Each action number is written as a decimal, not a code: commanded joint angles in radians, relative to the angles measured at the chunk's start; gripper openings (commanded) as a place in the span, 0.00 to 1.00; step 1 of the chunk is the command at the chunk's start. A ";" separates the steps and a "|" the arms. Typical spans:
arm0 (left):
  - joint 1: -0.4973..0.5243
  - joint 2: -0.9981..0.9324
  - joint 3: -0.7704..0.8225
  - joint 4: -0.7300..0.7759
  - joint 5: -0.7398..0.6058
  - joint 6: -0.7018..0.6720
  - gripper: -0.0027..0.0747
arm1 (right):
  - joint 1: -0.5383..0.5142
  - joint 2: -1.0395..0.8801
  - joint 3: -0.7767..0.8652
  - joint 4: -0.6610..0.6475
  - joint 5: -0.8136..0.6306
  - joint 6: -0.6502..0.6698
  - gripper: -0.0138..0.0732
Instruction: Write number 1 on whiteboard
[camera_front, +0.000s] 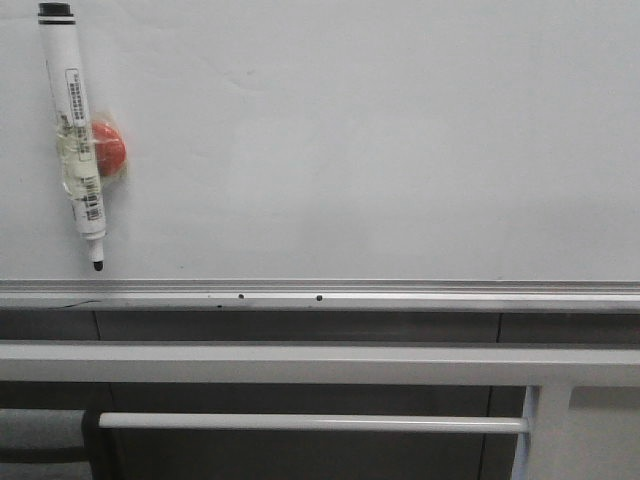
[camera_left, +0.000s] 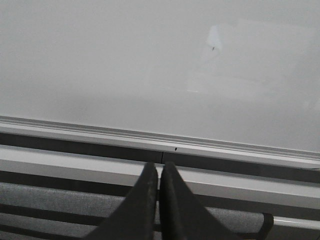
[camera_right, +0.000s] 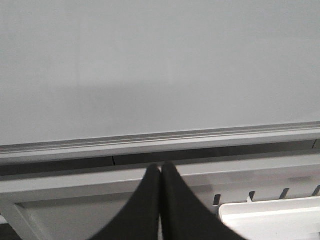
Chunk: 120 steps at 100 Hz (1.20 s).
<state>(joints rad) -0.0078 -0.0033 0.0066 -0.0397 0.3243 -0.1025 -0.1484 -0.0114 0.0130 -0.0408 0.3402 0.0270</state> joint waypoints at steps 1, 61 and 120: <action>-0.009 -0.025 0.006 -0.001 -0.074 -0.009 0.01 | -0.007 -0.015 0.026 -0.019 -0.014 -0.004 0.09; -0.009 -0.025 0.006 -0.001 -0.074 -0.009 0.01 | -0.007 -0.015 0.026 -0.019 -0.014 -0.004 0.09; -0.009 -0.025 0.006 -0.023 -0.458 -0.009 0.01 | -0.007 -0.015 0.026 -0.024 -0.583 -0.004 0.09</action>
<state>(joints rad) -0.0078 -0.0033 0.0066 -0.0539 -0.0436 -0.1025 -0.1484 -0.0114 0.0153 -0.0532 -0.1131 0.0270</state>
